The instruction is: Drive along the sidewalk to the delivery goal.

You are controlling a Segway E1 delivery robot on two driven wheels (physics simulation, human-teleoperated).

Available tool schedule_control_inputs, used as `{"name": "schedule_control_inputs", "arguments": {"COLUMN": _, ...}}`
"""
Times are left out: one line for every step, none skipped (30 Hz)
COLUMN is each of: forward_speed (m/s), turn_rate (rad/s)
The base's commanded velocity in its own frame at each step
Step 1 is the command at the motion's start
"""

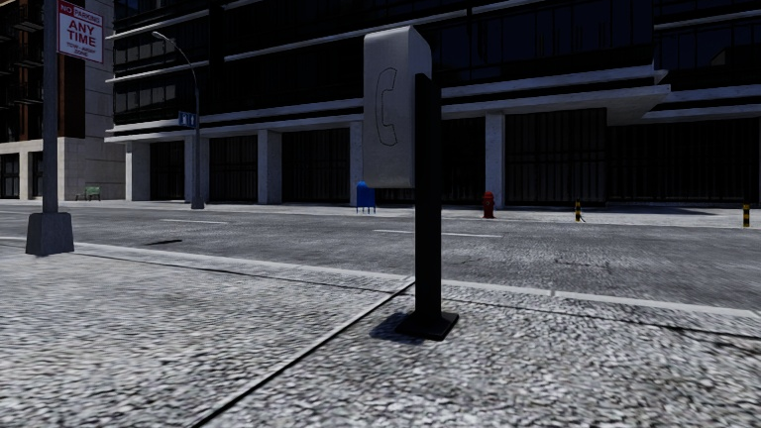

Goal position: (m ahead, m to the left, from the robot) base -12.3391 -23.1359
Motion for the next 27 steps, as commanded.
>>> {"name": "schedule_control_inputs", "arguments": {"forward_speed": 0.00, "turn_rate": 0.00}}
{"name": "schedule_control_inputs", "arguments": {"forward_speed": 0.00, "turn_rate": 0.00}}
{"name": "schedule_control_inputs", "arguments": {"forward_speed": 0.00, "turn_rate": 0.00}}
{"name": "schedule_control_inputs", "arguments": {"forward_speed": 0.00, "turn_rate": 0.00}}
{"name": "schedule_control_inputs", "arguments": {"forward_speed": 0.00, "turn_rate": 0.00}}
{"name": "schedule_control_inputs", "arguments": {"forward_speed": 0.00, "turn_rate": 0.00}}
{"name": "schedule_control_inputs", "arguments": {"forward_speed": 0.00, "turn_rate": 0.00}}
{"name": "schedule_control_inputs", "arguments": {"forward_speed": 0.00, "turn_rate": 0.00}}
{"name": "schedule_control_inputs", "arguments": {"forward_speed": 0.00, "turn_rate": 0.00}}
{"name": "schedule_control_inputs", "arguments": {"forward_speed": 0.00, "turn_rate": 0.00}}
{"name": "schedule_control_inputs", "arguments": {"forward_speed": 0.00, "turn_rate": 0.00}}
{"name": "schedule_control_inputs", "arguments": {"forward_speed": 0.00, "turn_rate": 0.00}}
{"name": "schedule_control_inputs", "arguments": {"forward_speed": 0.00, "turn_rate": 0.00}}
{"name": "schedule_control_inputs", "arguments": {"forward_speed": 0.00, "turn_rate": 0.00}}
{"name": "schedule_control_inputs", "arguments": {"forward_speed": 0.00, "turn_rate": 0.00}}
{"name": "schedule_control_inputs", "arguments": {"forward_speed": 0.00, "turn_rate": 0.00}}
{"name": "schedule_control_inputs", "arguments": {"forward_speed": 0.00, "turn_rate": 0.00}}
{"name": "schedule_control_inputs", "arguments": {"forward_speed": 0.00, "turn_rate": 0.00}}
{"name": "schedule_control_inputs", "arguments": {"forward_speed": 0.00, "turn_rate": 0.00}}
{"name": "schedule_control_inputs", "arguments": {"forward_speed": 0.00, "turn_rate": 0.00}}
{"name": "schedule_control_inputs", "arguments": {"forward_speed": 0.00, "turn_rate": 0.00}}
{"name": "schedule_control_inputs", "arguments": {"forward_speed": 0.00, "turn_rate": 0.00}}
{"name": "schedule_control_inputs", "arguments": {"forward_speed": 0.00, "turn_rate": 0.00}}
{"name": "schedule_control_inputs", "arguments": {"forward_speed": 0.00, "turn_rate": 0.00}}
{"name": "schedule_control_inputs", "arguments": {"forward_speed": 0.00, "turn_rate": 0.00}}
{"name": "schedule_control_inputs", "arguments": {"forward_speed": 0.00, "turn_rate": 0.00}}
{"name": "schedule_control_inputs", "arguments": {"forward_speed": 0.00, "turn_rate": 0.00}}
